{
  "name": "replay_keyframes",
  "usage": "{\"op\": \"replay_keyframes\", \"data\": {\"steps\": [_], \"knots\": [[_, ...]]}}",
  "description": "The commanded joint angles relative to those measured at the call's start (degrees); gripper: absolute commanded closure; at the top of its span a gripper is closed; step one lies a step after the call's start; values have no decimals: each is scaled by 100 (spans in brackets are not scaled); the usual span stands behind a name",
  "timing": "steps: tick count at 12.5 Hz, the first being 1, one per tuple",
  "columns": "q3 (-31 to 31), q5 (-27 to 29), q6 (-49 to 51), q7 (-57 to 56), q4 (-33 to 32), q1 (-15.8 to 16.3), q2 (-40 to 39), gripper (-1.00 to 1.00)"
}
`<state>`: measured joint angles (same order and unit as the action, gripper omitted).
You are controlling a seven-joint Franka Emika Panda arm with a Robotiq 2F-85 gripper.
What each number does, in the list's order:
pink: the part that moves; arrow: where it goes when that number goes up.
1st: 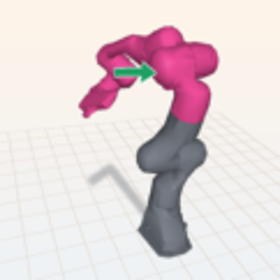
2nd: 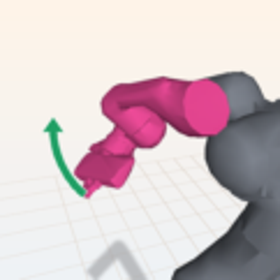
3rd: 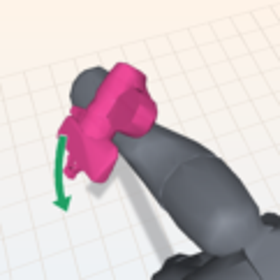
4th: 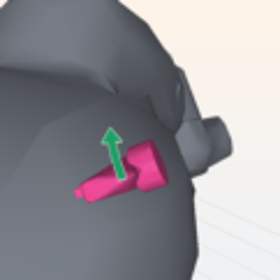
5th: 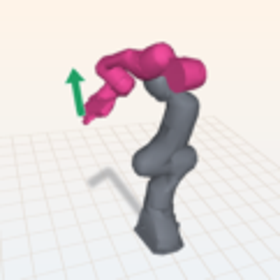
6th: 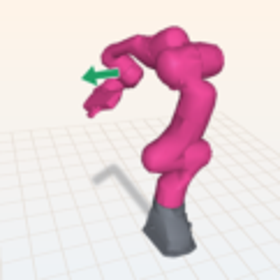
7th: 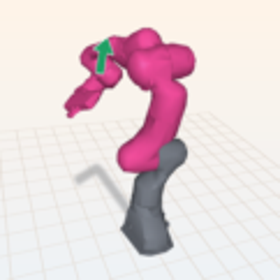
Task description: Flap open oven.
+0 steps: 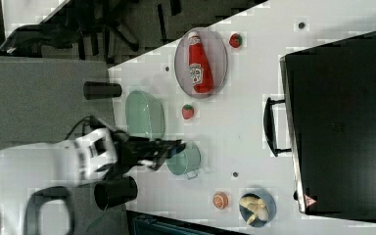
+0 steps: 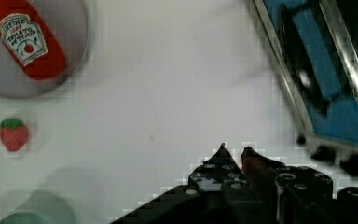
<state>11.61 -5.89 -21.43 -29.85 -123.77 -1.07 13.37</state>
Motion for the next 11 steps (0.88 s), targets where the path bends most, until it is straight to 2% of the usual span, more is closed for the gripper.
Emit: {"op": "replay_keyframes", "data": {"steps": [1, 4, 11], "knots": [[374, -186, -633, -1687, -280, -237, -236, 65], [722, -312, -1275, -2400, -333, -303, -599, 65], [1180, -312, -2414, -2647, -341, -341, -1569, 65]]}}
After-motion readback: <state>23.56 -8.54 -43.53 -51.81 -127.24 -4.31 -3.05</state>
